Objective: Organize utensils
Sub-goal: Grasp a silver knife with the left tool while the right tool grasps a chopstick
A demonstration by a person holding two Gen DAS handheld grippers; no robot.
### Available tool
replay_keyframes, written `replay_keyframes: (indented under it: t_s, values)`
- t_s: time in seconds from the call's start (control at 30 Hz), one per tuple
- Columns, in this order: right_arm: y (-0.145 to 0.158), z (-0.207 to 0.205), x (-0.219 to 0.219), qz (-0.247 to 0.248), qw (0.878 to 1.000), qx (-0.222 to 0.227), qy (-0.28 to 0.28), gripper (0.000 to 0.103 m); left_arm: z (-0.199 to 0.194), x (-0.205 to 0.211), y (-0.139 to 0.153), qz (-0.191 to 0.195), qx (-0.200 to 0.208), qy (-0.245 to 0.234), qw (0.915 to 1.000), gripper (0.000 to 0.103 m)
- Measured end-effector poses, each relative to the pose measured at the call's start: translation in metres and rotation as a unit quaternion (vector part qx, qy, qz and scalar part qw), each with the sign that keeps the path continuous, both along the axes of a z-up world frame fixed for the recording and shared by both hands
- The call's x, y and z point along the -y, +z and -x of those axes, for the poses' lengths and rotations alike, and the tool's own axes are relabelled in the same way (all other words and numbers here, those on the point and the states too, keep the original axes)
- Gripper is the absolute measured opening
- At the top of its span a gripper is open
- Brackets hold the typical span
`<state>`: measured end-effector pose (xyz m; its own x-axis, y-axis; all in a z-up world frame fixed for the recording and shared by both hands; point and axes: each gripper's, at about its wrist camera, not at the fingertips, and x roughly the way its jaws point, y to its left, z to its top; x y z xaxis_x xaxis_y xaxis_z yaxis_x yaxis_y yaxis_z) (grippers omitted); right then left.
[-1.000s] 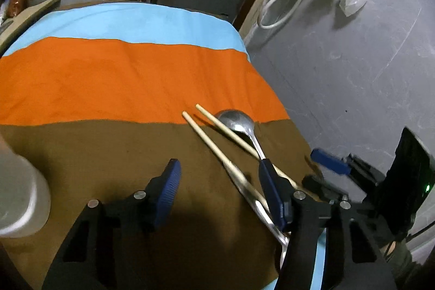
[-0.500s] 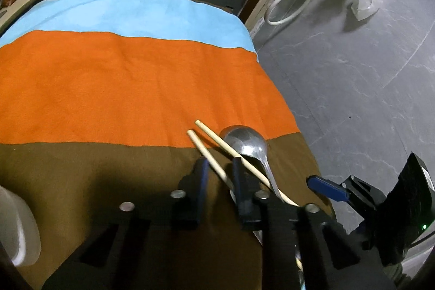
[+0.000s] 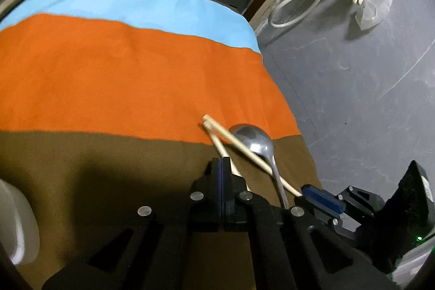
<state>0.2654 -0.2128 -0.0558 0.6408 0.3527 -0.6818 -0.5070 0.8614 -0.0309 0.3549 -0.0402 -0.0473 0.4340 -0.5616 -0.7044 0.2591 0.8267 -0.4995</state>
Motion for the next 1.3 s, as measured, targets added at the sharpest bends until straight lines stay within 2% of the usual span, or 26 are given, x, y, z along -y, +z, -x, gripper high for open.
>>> replay_keyframes:
  t_s: [0.27,0.37,0.63,0.8,0.93,1.2,1.3]
  values:
    - [-0.001,0.005,0.013,-0.006,0.999,-0.012,-0.046,0.005,0.012,-0.007,0.002,0.015,-0.002,-0.016,0.9998,0.0]
    - [-0.002,0.012,0.017,-0.003,0.998,-0.016,-0.054,0.005,0.02,-0.009,0.001,0.03,-0.016,-0.033,0.9989,0.0]
    - [-0.003,0.013,0.027,-0.036,0.997,-0.032,-0.059,0.007,0.035,-0.004,0.0,0.049,-0.057,-0.081,0.9938,0.0]
    - [-0.003,0.011,0.027,-0.035,0.997,-0.032,-0.057,0.008,0.032,0.002,0.002,0.049,-0.069,-0.094,0.992,0.006]
    - [-0.004,0.011,0.029,-0.042,0.997,-0.033,-0.055,0.008,0.029,0.006,0.004,0.063,-0.078,-0.098,0.9901,0.017]
    - [-0.005,0.011,0.028,-0.041,0.997,-0.032,-0.052,0.008,0.027,0.027,0.006,0.0,-0.059,-0.106,0.9927,0.017]
    - [-0.005,0.009,0.024,-0.033,0.998,-0.03,-0.051,0.008,0.027,0.031,0.006,-0.005,-0.049,-0.108,0.9929,0.015]
